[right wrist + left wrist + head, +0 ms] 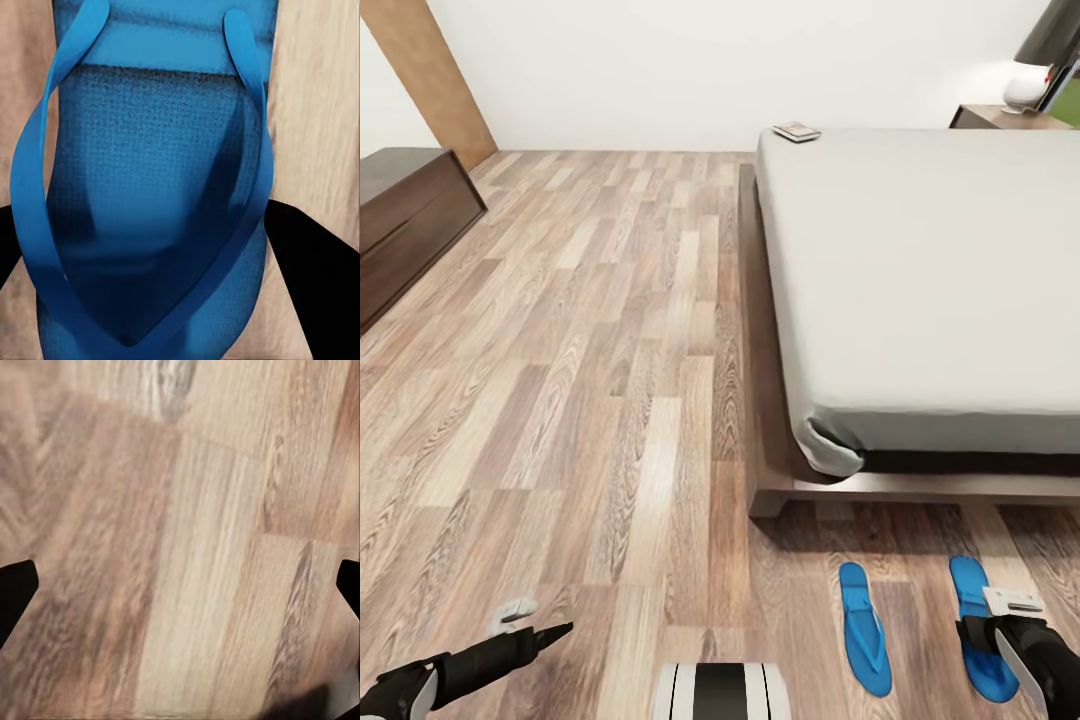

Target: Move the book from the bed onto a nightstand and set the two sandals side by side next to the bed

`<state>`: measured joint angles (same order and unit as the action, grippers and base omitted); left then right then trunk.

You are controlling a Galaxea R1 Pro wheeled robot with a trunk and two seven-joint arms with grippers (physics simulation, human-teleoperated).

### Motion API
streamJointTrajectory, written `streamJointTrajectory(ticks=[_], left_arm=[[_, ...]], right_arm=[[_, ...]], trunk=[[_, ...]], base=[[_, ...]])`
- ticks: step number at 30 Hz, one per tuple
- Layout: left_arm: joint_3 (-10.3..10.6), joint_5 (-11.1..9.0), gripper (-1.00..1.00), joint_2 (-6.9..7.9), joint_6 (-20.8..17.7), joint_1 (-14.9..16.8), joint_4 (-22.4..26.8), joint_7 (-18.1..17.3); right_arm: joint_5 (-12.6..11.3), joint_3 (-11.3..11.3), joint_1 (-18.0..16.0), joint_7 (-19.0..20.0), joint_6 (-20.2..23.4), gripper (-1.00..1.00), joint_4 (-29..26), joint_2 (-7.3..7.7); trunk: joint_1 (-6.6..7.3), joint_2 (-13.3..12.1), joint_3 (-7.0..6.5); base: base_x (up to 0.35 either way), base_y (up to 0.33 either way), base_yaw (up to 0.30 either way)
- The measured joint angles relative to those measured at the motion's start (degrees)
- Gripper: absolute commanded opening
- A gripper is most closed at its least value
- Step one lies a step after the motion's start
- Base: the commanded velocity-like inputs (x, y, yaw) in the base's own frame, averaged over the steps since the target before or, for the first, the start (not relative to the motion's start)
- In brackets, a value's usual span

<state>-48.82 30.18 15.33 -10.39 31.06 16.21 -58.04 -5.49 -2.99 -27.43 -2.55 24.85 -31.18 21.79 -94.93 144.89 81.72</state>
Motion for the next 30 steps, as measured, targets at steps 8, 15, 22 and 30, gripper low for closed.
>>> streamJointTrajectory(ticks=[8,15,22,30], left_arm=[[0.0,-0.1,1.00,0.09,0.0,0.0,0.0,0.0],[0.0,-0.1,1.00,0.08,0.0,0.0,0.0,0.0],[0.0,-0.1,1.00,0.03,0.1,0.0,0.0,0.1],[0.0,0.0,1.00,0.07,4.1,0.0,-1.8,0.2]], right_arm=[[0.0,0.0,0.0,0.0,0.0,-1.00,0.0,-0.01],[0.0,0.0,0.0,0.0,0.0,-1.00,0.0,-0.01],[0.0,0.0,0.0,0.0,0.0,-1.00,0.0,0.00],[0.0,0.0,0.0,0.0,0.0,-1.00,0.0,0.00]], trunk=[[0.02,0.0,0.00],[0.03,0.0,0.00],[0.02,0.0,0.00],[0.02,0.0,0.00]], base=[[-0.021,0.166,0.000],[0.039,0.313,0.000],[0.058,0.144,0.000],[0.045,0.019,0.000]])
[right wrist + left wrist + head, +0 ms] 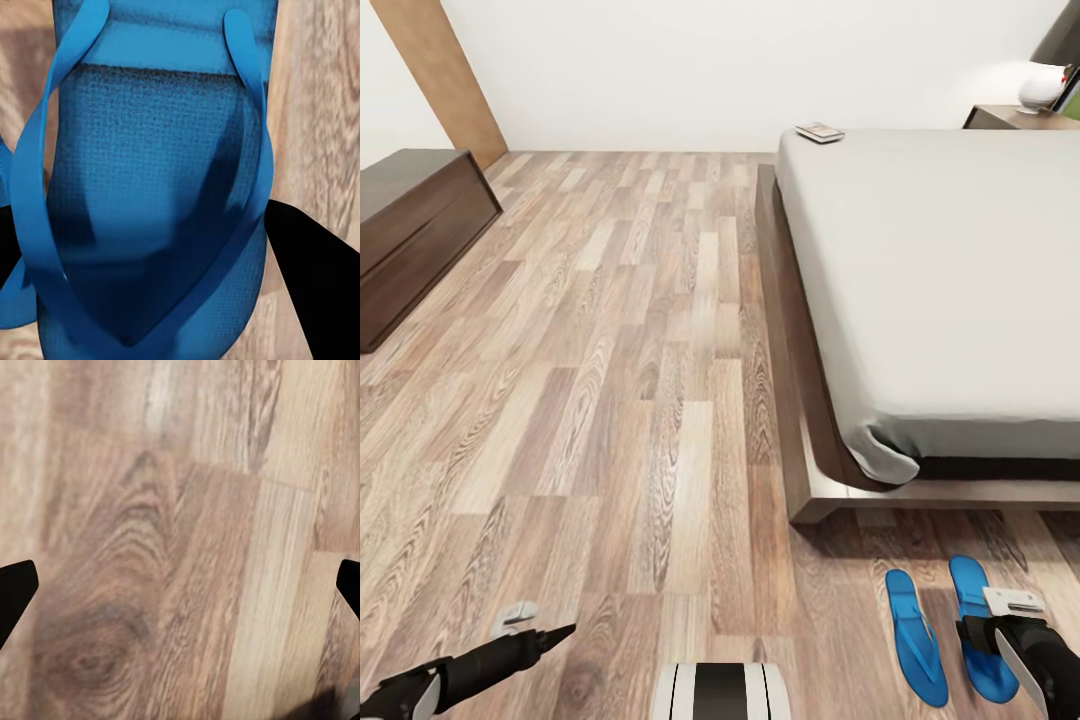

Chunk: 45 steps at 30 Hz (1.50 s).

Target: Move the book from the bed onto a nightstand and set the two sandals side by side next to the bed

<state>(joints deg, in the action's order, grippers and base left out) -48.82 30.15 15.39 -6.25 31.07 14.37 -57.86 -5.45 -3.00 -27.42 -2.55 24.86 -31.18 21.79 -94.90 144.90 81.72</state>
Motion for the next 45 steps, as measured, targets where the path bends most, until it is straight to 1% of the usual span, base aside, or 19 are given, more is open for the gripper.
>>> streamJointTrajectory(ticks=[6,9,14,26,34,40,42,44,45], left_arm=[[0.1,0.1,1.00,-0.07,0.1,0.0,-0.1,0.0],[0.1,0.1,1.00,-0.07,0.1,0.0,-0.1,0.0],[0.1,0.1,1.00,-0.07,0.1,0.0,-0.1,-0.2],[0.2,0.1,1.00,-0.07,0.0,0.0,-0.1,-0.2],[0.2,0.1,1.00,-0.42,0.0,0.0,-0.1,-0.2],[0.1,0.1,1.00,-0.42,0.1,0.0,-0.2,-0.1],[0.1,0.1,1.00,-0.42,0.2,0.0,-0.2,-0.1],[0.1,0.1,1.00,-0.42,0.2,0.0,-0.2,-0.1],[0.1,0.1,1.00,-0.42,0.2,0.0,-0.2,-0.1]], right_arm=[[0.0,0.0,0.0,0.0,0.0,-1.00,0.0,0.00],[0.0,0.0,0.0,0.0,0.0,-1.00,0.0,0.00],[0.0,0.0,0.0,0.0,0.0,-1.00,-0.1,0.00],[0.0,0.0,0.0,0.0,0.0,-1.00,-0.1,0.00],[0.0,0.0,0.0,0.0,0.0,-1.00,-0.1,0.00],[0.0,0.0,0.0,0.0,-0.1,-1.00,-0.5,0.00],[0.1,0.1,0.0,0.0,-1.8,-1.00,-0.6,0.00],[0.0,0.1,0.0,0.0,-5.8,-1.00,-0.6,0.00],[0.0,0.1,0.0,0.0,-6.8,-1.00,-0.5,0.00]], trunk=[[0.00,0.0,0.00],[-0.08,0.0,0.66],[-0.08,0.0,0.66],[-0.39,0.2,3.32],[-0.60,0.3,5.09],[-0.60,0.3,5.10],[-0.60,0.3,5.10],[-0.60,0.3,5.10],[-0.60,0.3,5.10]], base=[[0.006,0.002,0.000],[0.000,0.000,0.000],[0.000,0.000,0.000],[0.000,0.000,0.000],[0.000,0.000,0.000],[0.000,0.000,0.000],[0.000,0.000,0.000],[0.000,0.000,0.000],[0.000,0.000,0.000]])
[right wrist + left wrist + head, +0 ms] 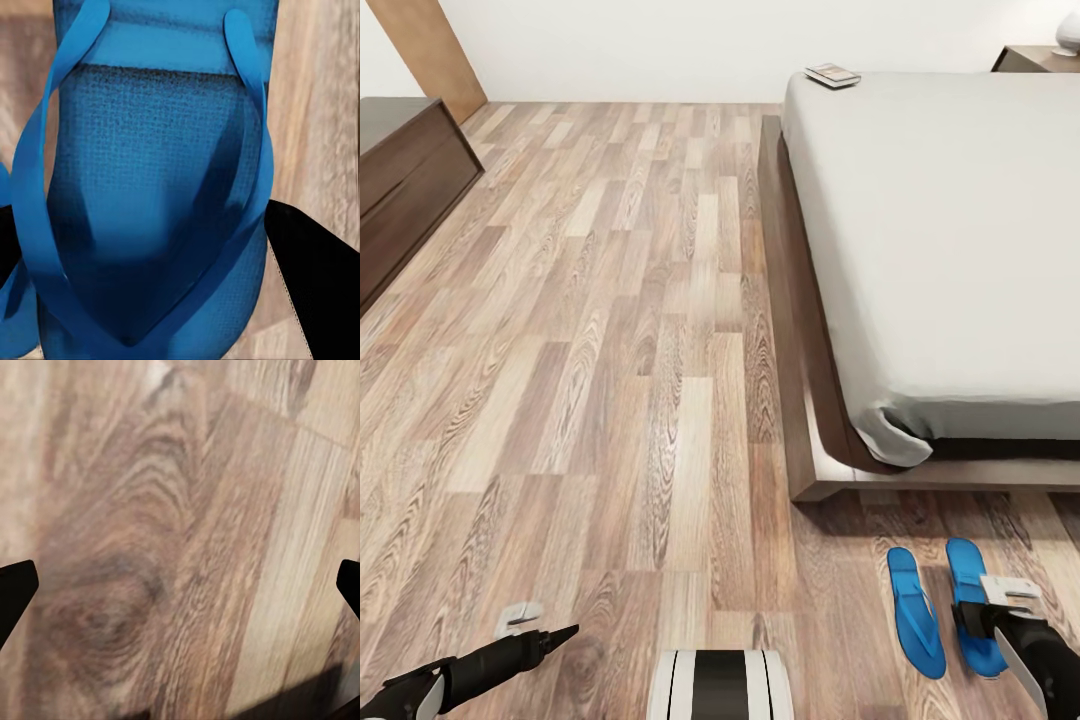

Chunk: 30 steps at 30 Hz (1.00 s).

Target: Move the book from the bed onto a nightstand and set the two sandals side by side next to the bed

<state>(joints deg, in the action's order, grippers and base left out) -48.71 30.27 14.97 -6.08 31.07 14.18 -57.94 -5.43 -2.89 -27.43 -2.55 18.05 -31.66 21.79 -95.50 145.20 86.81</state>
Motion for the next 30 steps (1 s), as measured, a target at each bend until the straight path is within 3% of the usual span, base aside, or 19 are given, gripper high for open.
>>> streamJointTrajectory(ticks=[4,30], left_arm=[[0.0,0.0,1.00,-0.02,0.0,0.0,0.0,0.0],[0.1,0.0,1.00,-0.09,-0.1,0.0,0.0,-0.1]], right_arm=[[0.0,0.0,0.0,0.0,-1.6,-1.00,0.2,0.00],[-0.1,0.1,0.0,-0.1,-1.7,-1.00,0.5,0.00]], trunk=[[0.00,0.0,0.00],[0.00,0.0,0.00]], base=[[0.000,0.000,0.000],[0.034,-0.033,0.000]])
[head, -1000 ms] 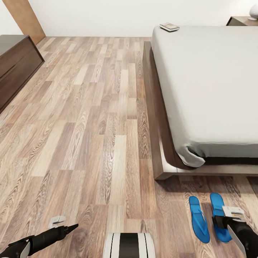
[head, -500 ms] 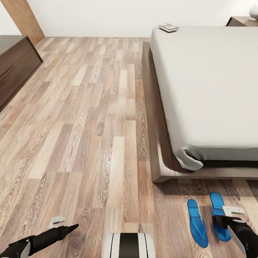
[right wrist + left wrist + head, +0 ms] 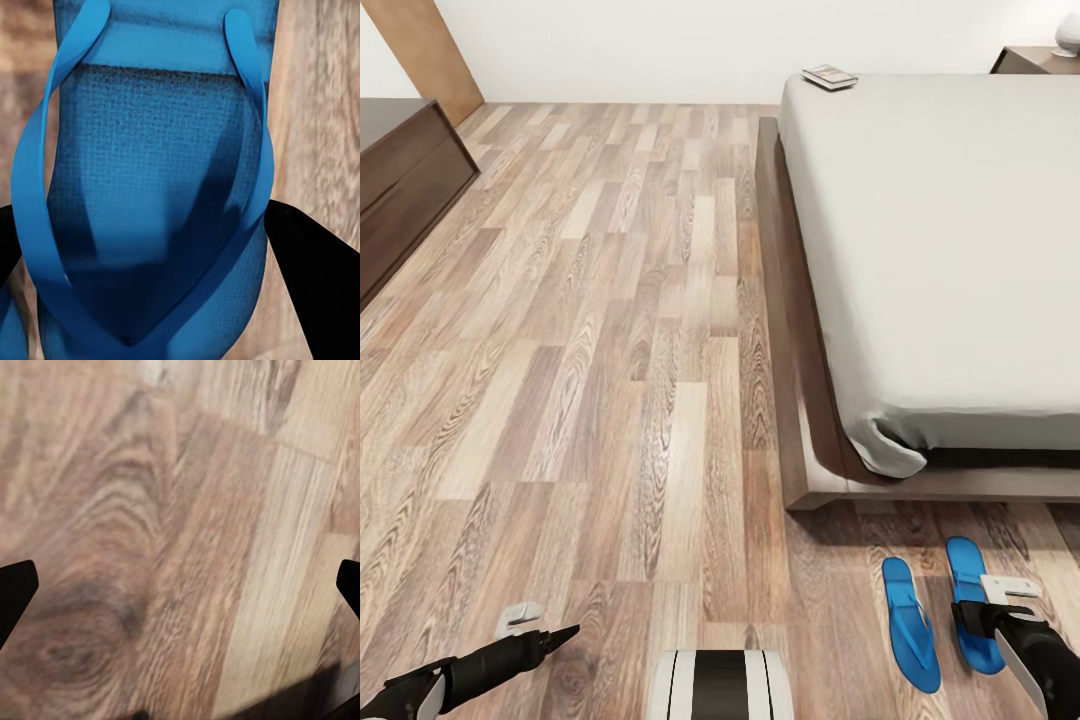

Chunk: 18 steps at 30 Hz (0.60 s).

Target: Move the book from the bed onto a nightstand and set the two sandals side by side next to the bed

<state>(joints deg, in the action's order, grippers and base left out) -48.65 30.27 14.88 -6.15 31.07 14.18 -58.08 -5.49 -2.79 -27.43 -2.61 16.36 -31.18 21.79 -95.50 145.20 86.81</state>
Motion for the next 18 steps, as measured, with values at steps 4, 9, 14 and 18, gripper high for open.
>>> streamJointTrajectory(ticks=[4,9,14,18], left_arm=[[0.0,0.1,1.00,0.00,0.0,0.0,0.0,0.0],[0.0,0.0,1.00,0.00,0.0,0.0,0.0,0.1],[0.0,0.0,1.00,0.00,0.0,0.0,0.0,0.1],[0.0,0.0,1.00,0.00,0.0,0.0,0.0,0.0]], right_arm=[[0.0,0.0,0.0,0.0,0.0,-1.00,0.0,0.00],[0.0,0.0,0.0,0.0,0.0,-1.00,0.0,0.00],[0.0,0.0,0.0,0.0,0.0,-1.00,0.0,0.00],[0.0,0.0,0.0,0.0,0.0,-1.00,0.0,0.00]], trunk=[[-0.05,0.0,0.44],[-0.18,0.1,1.54],[-0.31,0.2,2.65],[-0.42,0.2,3.54]], base=[[0.000,0.000,0.000],[0.000,0.000,0.000],[0.000,0.000,0.000],[0.000,0.000,0.000]])
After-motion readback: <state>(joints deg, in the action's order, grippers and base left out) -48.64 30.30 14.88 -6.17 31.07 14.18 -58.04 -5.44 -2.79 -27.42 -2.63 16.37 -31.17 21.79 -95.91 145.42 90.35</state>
